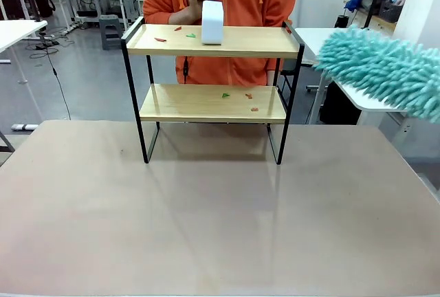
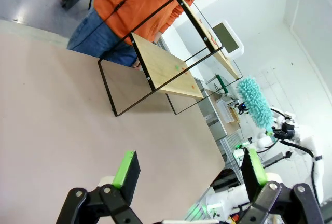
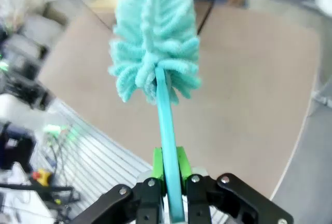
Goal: Clean the shelf.
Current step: Clean the specific tier of the Shelf with the Duster once objects are removed.
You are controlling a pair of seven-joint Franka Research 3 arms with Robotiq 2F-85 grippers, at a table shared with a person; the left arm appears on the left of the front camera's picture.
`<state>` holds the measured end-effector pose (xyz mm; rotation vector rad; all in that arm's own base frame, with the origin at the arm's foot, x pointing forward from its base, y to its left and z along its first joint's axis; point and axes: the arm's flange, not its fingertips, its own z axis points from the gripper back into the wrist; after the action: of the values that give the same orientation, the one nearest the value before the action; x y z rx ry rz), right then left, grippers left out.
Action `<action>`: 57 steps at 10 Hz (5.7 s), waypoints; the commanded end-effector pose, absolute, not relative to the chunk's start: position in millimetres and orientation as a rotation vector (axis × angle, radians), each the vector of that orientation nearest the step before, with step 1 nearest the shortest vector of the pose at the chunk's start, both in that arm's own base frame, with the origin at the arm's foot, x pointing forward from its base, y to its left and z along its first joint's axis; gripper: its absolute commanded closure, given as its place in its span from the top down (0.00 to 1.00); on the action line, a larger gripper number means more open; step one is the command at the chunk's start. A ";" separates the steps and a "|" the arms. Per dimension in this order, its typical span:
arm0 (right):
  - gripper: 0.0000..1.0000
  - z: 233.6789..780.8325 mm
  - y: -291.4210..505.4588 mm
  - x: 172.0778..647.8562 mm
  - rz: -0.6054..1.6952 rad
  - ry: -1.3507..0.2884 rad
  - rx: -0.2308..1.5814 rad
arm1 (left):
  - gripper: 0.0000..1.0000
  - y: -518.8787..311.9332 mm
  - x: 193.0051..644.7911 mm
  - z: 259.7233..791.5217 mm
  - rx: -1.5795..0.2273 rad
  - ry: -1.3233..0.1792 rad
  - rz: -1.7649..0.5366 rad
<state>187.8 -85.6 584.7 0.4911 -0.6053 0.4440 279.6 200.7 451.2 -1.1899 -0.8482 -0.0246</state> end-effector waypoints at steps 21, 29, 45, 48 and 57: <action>0.13 510.5 162.7 326.7 0.220 -0.771 0.122 | 1.00 198.4 279.9 451.0 -1.197 -0.877 -0.040; 0.13 465.1 189.5 338.1 0.204 -0.737 0.092 | 1.00 198.4 279.9 451.0 -1.197 -0.877 -0.040; 0.13 462.4 190.1 298.8 0.755 -0.229 0.623 | 1.00 198.4 279.9 451.0 -1.197 -0.877 -0.040; 0.13 475.2 159.6 292.9 0.804 -0.210 0.718 | 1.00 198.4 279.9 451.0 -1.197 -0.877 -0.040; 0.13 550.6 -106.9 208.9 0.675 -0.411 0.782 | 1.00 198.4 279.9 451.0 -1.197 -0.877 -0.040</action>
<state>210.2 -87.9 559.0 0.8002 -0.3427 0.7265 279.2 201.1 450.4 -1.1891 -0.8505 -0.0293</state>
